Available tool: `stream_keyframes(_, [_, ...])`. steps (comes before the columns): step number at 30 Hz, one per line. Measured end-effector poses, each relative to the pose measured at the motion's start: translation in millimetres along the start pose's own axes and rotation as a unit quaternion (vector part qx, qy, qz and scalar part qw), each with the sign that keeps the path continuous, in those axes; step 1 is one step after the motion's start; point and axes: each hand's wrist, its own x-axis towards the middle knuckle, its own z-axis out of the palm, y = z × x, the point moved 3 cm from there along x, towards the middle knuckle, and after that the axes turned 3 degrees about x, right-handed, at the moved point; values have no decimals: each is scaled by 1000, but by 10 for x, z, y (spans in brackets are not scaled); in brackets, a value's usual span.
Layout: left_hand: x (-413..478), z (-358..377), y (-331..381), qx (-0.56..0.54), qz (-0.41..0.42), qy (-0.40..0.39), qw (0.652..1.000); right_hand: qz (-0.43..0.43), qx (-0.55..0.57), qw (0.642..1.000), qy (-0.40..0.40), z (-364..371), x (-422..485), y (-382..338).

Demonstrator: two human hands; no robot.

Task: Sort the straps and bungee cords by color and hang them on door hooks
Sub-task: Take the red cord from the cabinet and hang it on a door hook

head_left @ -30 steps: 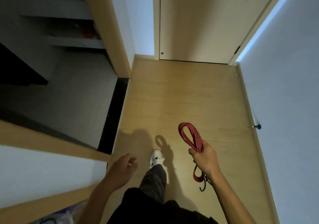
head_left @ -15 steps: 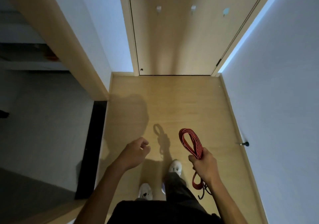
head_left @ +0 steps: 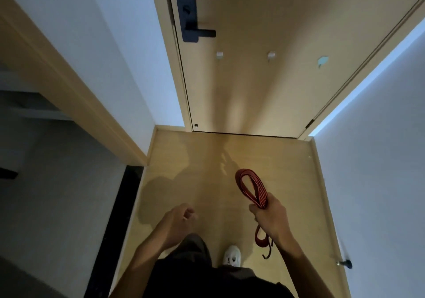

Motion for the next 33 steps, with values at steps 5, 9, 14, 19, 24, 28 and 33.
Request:
stream_keyframes(5, [703,-459,242,-31,-1,-1,1000,24,-4,1000,-6,-29,604,-317])
stream_keyframes(9, [1471,-957,511,-14,26,9,1000,36,-19,999,1,-20,1162,-701])
stream_keyframes(14, [2221,-1631,909,0,64,21,998,28,-17,999,32,-101,1768,-1445])
stream_keyframes(19, [2727,-2040,1353,8,99,9,995,-8,0,999,40,-192,2263,-2098])
stream_keyframes(24, [3097,-2252,2021,-52,145,-31,988,-55,6,998,27,-323,2706,-2586])
stream_keyframes(28, [3289,-2472,2686,-137,205,-42,968,-93,19,995,18,-512,3086,-2911])
stream_keyframes(33, [3510,-2744,3413,-224,230,39,946,-158,35,987,4,-932,3464,-3389])
